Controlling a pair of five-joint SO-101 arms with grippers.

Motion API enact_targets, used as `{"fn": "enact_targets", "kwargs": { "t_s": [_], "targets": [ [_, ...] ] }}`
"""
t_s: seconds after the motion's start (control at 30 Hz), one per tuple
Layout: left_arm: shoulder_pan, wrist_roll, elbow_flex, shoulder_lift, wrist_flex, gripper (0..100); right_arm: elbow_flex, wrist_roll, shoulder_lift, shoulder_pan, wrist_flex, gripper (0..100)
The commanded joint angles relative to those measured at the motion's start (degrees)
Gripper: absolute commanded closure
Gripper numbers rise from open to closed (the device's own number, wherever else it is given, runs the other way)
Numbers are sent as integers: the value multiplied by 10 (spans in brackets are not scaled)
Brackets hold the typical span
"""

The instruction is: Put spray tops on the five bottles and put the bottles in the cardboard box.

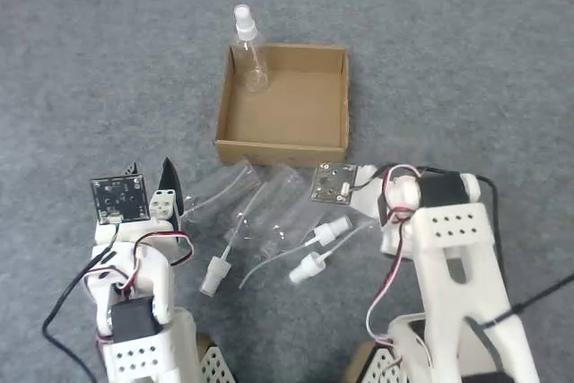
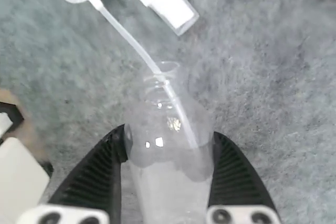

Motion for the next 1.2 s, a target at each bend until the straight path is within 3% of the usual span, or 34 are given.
{"fn": "enact_targets", "kwargs": {
  "t_s": [0.0, 0.63, 1.17],
  "targets": [
    [2, -5, -6, -9, -17, 837, -16, -33, -44, -23, 17, 944],
    [1, -5, -6, -9, -17, 837, -16, -150, -123, -115, 21, 945],
    [-2, -5, -6, -9, -17, 837, -19, -257, -169, -262, -3, 945]
  ]
}}
